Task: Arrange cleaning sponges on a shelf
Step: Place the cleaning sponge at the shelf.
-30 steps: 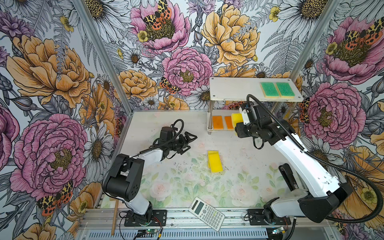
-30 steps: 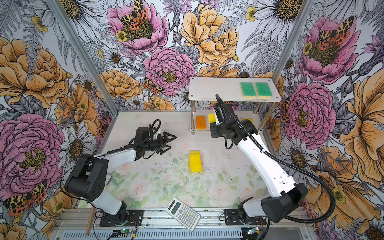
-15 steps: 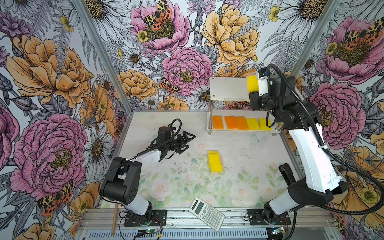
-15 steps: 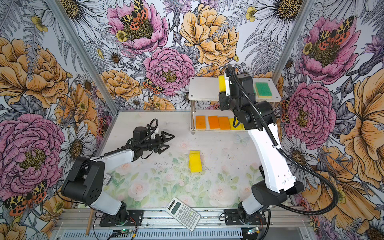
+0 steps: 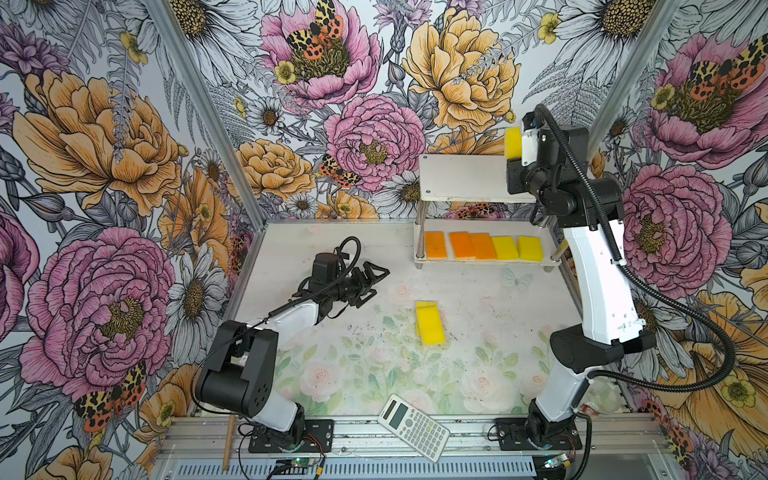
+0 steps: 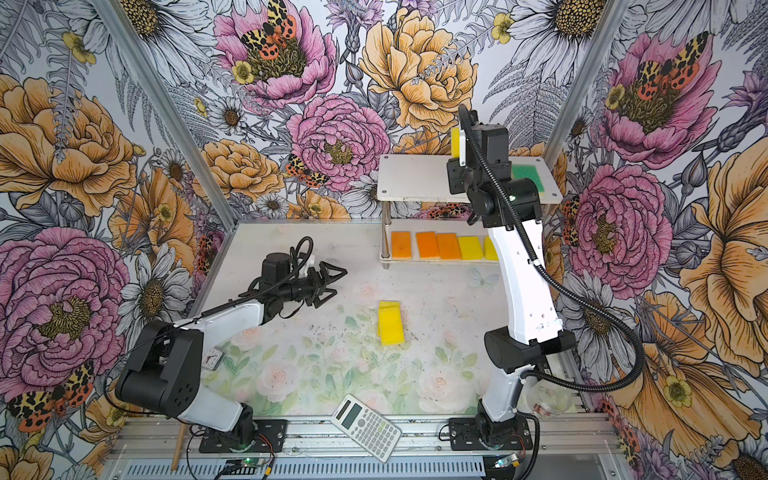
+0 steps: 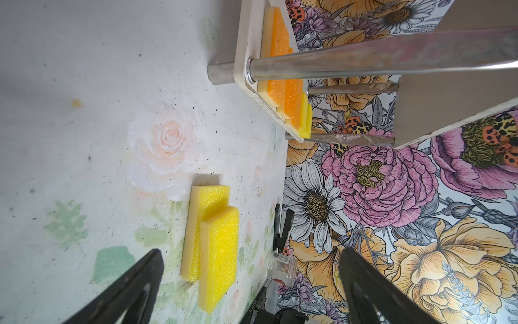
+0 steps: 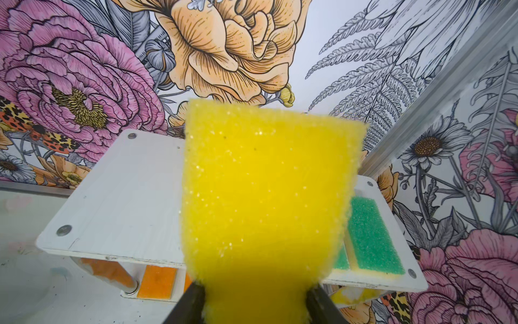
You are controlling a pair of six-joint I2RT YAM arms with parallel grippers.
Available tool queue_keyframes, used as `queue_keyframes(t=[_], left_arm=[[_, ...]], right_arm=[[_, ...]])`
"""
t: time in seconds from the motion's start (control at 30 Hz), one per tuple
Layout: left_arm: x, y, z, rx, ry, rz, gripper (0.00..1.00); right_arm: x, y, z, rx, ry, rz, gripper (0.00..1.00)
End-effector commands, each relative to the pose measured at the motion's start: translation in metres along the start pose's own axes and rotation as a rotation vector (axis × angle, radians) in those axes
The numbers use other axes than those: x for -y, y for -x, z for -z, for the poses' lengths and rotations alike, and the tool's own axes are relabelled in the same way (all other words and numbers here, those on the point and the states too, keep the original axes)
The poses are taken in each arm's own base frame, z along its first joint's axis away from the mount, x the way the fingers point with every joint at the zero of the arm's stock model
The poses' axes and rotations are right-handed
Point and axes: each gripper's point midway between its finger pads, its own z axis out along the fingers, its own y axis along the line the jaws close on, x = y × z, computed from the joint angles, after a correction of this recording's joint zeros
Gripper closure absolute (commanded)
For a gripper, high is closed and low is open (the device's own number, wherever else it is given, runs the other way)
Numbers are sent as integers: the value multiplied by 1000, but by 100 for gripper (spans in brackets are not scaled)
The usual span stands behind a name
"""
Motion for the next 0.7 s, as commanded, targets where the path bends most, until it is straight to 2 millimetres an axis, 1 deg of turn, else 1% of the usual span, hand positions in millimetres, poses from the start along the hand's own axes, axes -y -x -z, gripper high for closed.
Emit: queue_keyframes(t=[0.0,0.2,0.37,0.5,0.67], left_arm=[[0,0,6,13,0,-29,1],[-2,-1,8,18,3,-27,1],[-4,-1,11,24,6,-24,1],[-5,-1,12,27,7,-23,1],[-6,0,14,31,11,-18,1]], right_arm=[[1,7,-9,26,44,-34,52],[5,-9,-41,-24,69,-68,52],[11,-22,-63,-65,64,-97,53],[12,-30,-74,-89,76,-112,53],[8,-36,-84,-108,90,-118,52]])
